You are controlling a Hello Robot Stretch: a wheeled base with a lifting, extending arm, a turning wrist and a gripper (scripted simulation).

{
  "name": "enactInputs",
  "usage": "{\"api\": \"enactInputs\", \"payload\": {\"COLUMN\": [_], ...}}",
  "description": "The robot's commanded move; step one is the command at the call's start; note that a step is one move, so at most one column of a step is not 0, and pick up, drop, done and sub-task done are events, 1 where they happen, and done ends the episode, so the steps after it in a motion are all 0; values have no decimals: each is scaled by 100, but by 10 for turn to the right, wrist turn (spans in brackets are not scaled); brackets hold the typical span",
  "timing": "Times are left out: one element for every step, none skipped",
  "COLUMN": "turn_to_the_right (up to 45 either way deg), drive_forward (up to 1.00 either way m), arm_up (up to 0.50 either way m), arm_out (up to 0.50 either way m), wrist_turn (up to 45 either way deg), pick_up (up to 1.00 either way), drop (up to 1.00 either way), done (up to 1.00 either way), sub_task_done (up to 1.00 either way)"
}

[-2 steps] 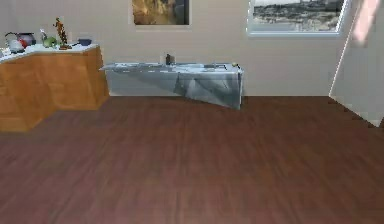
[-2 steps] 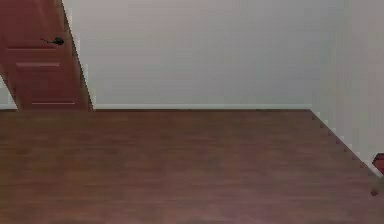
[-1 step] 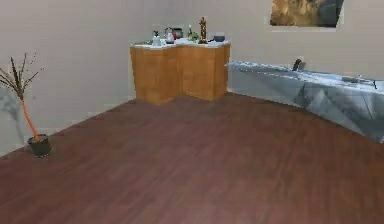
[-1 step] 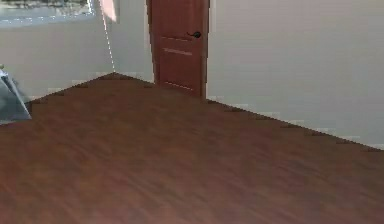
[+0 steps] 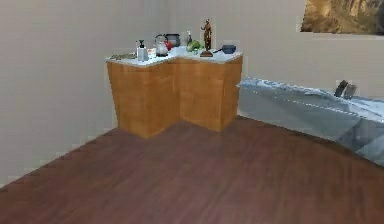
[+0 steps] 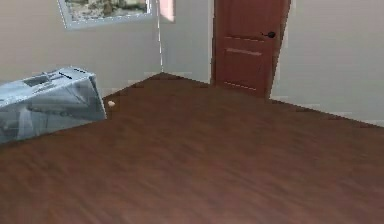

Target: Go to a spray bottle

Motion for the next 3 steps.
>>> {"api": "enactInputs", "payload": {"turn_to_the_right": [0,0,0], "drive_forward": [100,90,0], "arm_up": [0,0,0], "arm_out": [0,0,0], "wrist_turn": [0,0,0], "pick_up": [0,0,0], "drop": [0,0,0], "done": [0,0,100], "sub_task_done": [0,0,0]}}
